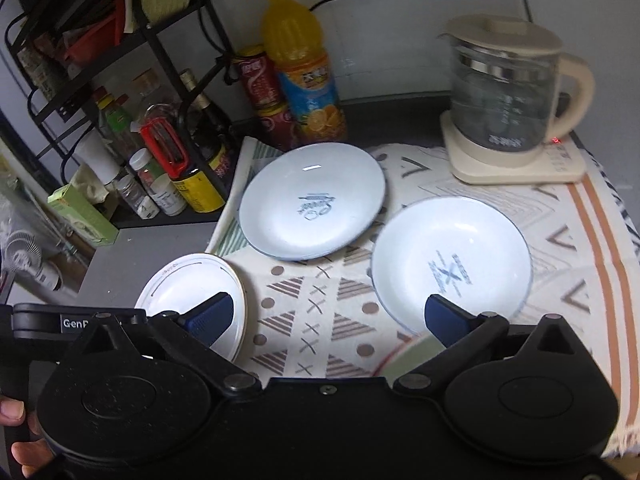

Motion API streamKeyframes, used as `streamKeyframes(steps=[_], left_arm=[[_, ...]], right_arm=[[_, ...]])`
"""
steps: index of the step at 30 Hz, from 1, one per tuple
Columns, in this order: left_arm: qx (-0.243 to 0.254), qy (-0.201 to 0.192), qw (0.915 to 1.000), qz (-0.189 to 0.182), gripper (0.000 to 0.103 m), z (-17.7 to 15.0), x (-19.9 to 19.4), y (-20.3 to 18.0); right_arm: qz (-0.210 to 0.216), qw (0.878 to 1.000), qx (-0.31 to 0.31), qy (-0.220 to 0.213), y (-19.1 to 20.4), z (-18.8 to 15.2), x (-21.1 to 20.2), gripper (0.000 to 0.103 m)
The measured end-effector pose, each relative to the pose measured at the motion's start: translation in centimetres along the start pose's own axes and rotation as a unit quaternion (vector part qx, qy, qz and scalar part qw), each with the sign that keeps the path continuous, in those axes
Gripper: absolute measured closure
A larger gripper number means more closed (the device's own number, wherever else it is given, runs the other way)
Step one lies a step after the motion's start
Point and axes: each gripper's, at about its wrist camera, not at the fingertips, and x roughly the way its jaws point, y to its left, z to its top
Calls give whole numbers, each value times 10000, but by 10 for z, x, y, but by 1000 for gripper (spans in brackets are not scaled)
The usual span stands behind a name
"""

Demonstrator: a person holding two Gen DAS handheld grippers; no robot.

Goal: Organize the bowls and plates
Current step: 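Move both grippers away from the bowls toward the white 'Sweet' plate, then close both grippers on the rim of the white 'Sweet' plate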

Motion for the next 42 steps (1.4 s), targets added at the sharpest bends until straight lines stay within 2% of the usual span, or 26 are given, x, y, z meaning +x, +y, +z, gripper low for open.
streamKeyframes(steps=[8, 15, 22, 25, 29, 33, 42], left_arm=[[-182, -11, 9998, 97, 26, 15, 12, -5], [-287, -137, 9994, 95, 26, 41, 30, -12], [-476, -343, 9983, 40, 27, 70, 52, -14], [-448, -442, 9980, 42, 27, 81, 59, -14], [-626, -463, 9970, 3, 30, 90, 75, -4], [-768, -495, 9958, -97, 31, 96, 91, 7], [-1135, -394, 9927, 41, 48, 102, 133, 22]], right_arm=[[103, 9999, -102, 62, -4, 24, 21, 0], [63, 9999, -104, 76, -20, 42, 43, 1], [23, 9998, -38, 168, -36, 61, 71, 10], [-2, 9998, -50, 181, -40, 68, 82, 20], [-7, 9996, -23, 274, -47, 77, 99, 28], [33, 9993, 39, 381, -51, 83, 118, 30], [46, 9973, 317, 663, -61, 91, 164, 33]])
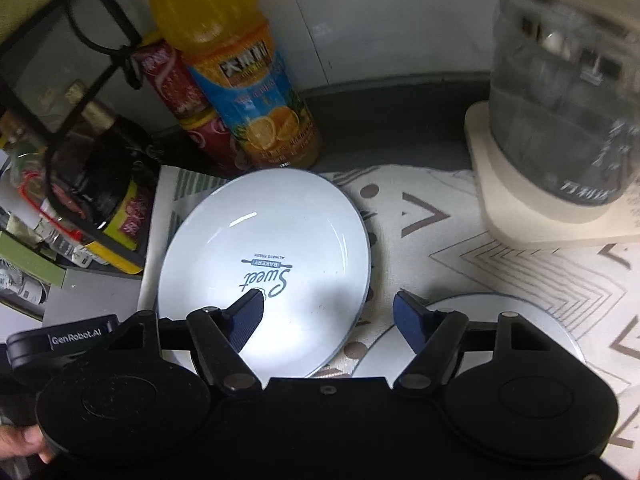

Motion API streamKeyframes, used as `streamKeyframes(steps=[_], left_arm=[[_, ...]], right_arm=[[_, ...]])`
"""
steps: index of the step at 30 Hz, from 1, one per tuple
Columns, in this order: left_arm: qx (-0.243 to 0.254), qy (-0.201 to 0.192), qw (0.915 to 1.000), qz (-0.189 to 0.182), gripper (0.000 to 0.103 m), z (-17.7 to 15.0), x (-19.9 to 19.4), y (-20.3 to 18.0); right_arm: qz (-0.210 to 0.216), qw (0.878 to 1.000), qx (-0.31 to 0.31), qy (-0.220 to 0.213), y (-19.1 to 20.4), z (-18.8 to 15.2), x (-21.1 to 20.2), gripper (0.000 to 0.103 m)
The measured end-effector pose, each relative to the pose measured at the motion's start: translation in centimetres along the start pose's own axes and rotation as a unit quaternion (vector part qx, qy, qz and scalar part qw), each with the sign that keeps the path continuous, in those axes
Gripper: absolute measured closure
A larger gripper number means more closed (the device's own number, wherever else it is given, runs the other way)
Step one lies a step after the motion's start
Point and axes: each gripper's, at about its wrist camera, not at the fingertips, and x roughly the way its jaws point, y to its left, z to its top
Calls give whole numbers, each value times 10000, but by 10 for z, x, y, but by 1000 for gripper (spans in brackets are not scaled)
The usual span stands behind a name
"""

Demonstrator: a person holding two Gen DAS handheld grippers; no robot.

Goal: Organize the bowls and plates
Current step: 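Close both grippers on the rim of the white 'Sweet' plate, then lift the 'Sweet' plate with both grippers and carry it over the large flower plate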

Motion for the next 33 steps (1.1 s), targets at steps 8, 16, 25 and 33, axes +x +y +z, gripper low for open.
streamKeyframes(steps=[8, 16, 25, 33], left_arm=[[-384, 32, 9993, 7, 67, 6, 22, 9], [-709, -96, 9974, -118, 85, 10, 32, 14], [-1270, -129, 9907, -472, 96, 10, 31, 27], [-1357, -163, 9892, -533, 96, 10, 27, 31]], right_arm=[[131, 9979, 587, 226, -16, 8, 32, 42], [227, 9951, 848, 453, -27, 12, 52, 64], [396, 9896, 1261, 568, -40, 9, 60, 86], [460, 9878, 1373, 574, -47, 11, 63, 90]])
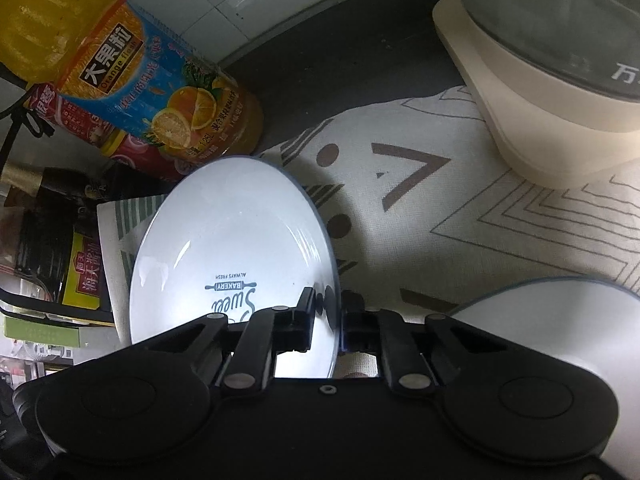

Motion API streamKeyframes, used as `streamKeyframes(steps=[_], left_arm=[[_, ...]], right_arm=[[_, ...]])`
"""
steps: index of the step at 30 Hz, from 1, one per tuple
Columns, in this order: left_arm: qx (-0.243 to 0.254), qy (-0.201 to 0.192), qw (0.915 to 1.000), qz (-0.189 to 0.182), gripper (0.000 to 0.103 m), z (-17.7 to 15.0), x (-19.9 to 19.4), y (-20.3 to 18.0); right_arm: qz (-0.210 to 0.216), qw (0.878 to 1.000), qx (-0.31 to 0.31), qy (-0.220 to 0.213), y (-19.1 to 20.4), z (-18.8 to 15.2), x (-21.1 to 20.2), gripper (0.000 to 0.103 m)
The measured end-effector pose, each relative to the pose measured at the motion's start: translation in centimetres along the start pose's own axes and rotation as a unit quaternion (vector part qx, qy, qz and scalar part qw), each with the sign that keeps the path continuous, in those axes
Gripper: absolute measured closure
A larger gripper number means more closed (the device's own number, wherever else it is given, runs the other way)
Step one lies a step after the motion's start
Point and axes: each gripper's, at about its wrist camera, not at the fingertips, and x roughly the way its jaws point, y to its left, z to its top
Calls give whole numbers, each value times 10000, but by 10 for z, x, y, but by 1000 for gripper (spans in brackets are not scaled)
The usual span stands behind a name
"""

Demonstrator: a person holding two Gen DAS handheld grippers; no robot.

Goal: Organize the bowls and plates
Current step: 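Lift the 'Sweet' plate with both grippers and carry it over the large flower plate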

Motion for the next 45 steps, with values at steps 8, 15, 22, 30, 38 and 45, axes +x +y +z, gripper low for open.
streamKeyframes(steps=[8, 15, 22, 30, 38, 45], left_arm=[[85, -69, 9999, 94, 95, -1, 5, -8], [138, -90, 9998, -145, 99, 3, -10, -4], [171, -31, 9994, -311, 101, 1, -27, 1], [164, -44, 9992, -373, 101, -8, -50, 10], [217, -42, 9985, -505, 100, -19, -80, 24], [221, -110, 9982, -547, 100, -31, -107, 43]], right_arm=[[-11, 10000, 18, -45, 2, 4, 3, 90], [110, 9994, -132, -306, 10, -1, -15, 97], [136, 9982, -370, -447, 17, -13, -35, 97], [73, 9979, -316, -561, 26, -36, -57, 96], [116, 9966, -254, -774, 37, -60, -81, 96], [117, 9950, -433, -894, 54, -88, -97, 95]])
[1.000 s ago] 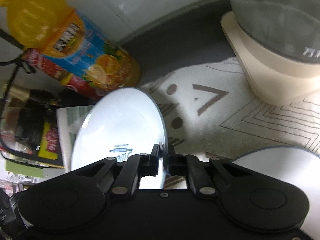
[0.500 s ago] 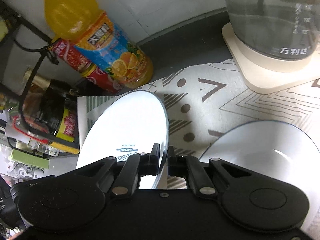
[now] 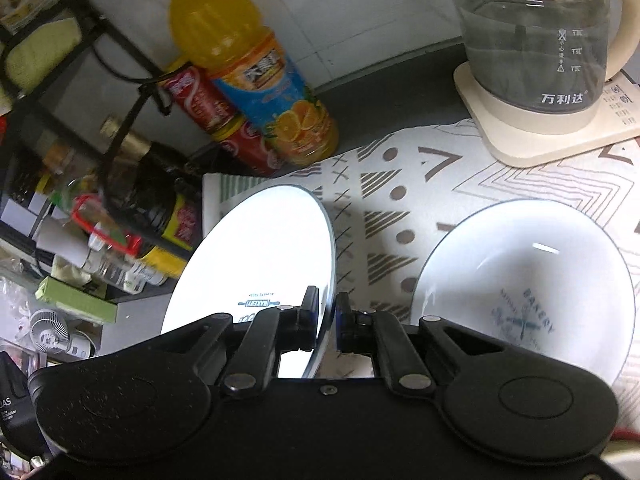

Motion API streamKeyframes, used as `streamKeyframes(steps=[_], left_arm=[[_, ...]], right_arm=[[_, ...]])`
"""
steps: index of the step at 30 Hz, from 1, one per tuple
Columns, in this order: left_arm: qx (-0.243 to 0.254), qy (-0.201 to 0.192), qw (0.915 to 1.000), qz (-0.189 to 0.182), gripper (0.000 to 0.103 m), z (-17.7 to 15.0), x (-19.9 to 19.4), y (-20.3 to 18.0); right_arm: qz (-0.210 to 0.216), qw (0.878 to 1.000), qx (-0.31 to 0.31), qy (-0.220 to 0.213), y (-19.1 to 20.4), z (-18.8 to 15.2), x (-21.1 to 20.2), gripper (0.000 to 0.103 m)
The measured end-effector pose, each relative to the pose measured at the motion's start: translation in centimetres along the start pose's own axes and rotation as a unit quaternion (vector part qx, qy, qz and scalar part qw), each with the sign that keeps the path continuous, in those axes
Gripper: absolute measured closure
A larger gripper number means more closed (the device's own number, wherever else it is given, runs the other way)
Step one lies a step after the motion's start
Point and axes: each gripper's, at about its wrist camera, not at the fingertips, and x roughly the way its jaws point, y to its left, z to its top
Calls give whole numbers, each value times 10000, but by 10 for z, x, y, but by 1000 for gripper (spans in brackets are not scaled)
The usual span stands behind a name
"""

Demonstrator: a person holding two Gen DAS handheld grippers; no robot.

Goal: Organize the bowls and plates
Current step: 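Lift the 'Sweet' plate with both grippers and carry it over the large flower plate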

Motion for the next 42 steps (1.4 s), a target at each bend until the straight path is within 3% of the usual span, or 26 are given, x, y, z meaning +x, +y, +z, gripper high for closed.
streamKeyframes(steps=[25, 42], left_arm=[[16, 90, 9999, 145, 99, -36, -58, 76], [-118, 69, 9987, 483, 96, -40, -57, 104]], right_arm=[[125, 9991, -359, 185, 32, -91, -25, 92], [147, 9972, -656, 331, 50, -101, -7, 92]])
